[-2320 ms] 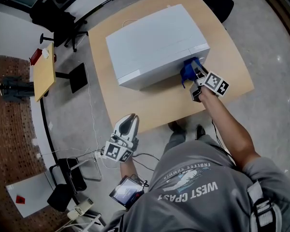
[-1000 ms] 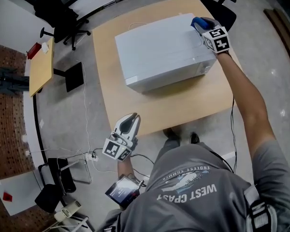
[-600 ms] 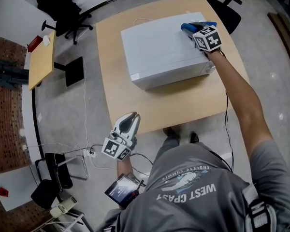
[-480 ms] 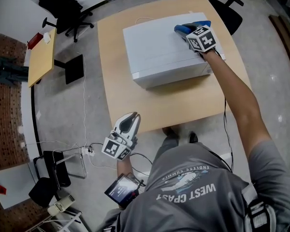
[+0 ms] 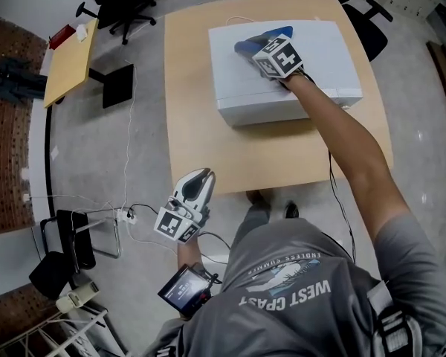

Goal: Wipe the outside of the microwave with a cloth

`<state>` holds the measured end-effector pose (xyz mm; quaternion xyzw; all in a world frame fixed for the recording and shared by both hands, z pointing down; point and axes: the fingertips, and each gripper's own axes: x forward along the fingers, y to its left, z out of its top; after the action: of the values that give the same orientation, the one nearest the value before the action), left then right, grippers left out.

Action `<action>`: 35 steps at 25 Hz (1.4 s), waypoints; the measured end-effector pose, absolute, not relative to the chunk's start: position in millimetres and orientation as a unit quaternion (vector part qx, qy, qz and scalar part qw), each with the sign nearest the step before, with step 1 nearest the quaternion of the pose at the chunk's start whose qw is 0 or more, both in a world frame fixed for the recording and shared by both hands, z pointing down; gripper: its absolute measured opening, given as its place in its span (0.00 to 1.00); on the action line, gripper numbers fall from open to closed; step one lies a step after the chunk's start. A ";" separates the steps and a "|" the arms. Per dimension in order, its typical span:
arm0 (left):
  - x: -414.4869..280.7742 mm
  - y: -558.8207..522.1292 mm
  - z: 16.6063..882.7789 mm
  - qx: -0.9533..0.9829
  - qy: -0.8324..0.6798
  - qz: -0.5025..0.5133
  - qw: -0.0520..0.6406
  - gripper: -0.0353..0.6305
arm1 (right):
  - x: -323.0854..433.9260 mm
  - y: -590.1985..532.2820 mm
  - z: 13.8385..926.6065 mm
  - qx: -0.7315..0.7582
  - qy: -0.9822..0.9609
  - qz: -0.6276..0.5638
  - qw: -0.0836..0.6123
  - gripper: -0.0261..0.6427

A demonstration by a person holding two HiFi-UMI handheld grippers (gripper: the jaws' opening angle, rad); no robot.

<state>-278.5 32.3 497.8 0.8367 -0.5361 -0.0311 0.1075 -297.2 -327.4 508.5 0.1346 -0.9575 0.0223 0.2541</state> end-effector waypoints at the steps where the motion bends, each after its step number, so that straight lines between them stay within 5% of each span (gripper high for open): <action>1: -280.2 33.7 498.9 0.835 -0.539 -0.032 0.108 0.14 | -308.8 -320.9 509.1 0.124 -0.959 0.020 0.256 0.23; 12: -283.8 31.7 504.8 0.830 -0.545 -0.033 0.112 0.14 | -405.5 -248.5 517.7 0.011 -0.954 -0.040 0.297 0.23; 31: -277.9 13.1 509.1 0.837 -0.534 -0.032 0.118 0.14 | -408.0 -241.6 519.8 -0.007 -0.951 -0.057 0.303 0.23; 35: -277.7 0.0 502.6 0.844 -0.524 -0.034 0.112 0.14 | -404.2 -252.3 506.5 0.001 -0.967 -0.021 0.255 0.23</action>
<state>-277.7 0.0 502.6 0.8438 -0.5238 -0.0344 0.1116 -404.2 -252.3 506.5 0.0010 -0.9668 -0.0210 0.2545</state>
